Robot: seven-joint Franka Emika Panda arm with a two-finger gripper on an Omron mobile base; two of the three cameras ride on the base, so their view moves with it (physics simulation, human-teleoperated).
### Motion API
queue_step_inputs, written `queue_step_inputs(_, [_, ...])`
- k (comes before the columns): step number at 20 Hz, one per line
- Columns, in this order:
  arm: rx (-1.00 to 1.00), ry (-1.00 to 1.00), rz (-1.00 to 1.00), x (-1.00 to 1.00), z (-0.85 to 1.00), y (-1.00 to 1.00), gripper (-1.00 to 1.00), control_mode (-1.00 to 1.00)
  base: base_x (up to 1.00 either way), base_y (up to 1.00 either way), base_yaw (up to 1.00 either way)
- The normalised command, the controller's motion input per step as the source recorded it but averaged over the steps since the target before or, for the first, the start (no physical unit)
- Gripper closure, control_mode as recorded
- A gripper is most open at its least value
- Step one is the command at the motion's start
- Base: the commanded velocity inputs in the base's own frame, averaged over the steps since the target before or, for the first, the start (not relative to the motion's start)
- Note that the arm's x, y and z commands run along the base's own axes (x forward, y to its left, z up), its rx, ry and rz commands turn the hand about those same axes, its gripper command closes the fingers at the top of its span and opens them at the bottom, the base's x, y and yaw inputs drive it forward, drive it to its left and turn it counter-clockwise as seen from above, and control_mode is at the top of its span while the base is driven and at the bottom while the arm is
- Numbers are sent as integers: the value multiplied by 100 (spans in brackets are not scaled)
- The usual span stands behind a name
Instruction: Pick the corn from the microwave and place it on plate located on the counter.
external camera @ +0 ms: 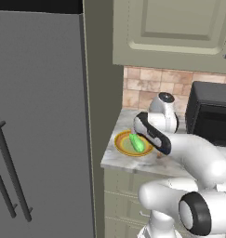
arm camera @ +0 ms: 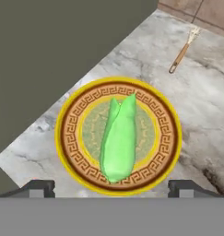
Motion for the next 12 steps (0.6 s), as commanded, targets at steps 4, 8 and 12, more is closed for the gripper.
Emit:
queue_step_inputs(4, [0,0,0,-90,100,0,-100,-100,0,0,0])
queue_step_inputs(8, [0,0,0,-97,86,0,-100,-100,0,0,0])
queue_step_inputs(12, [0,0,0,-96,72,0,-100,-100,0,0,0])
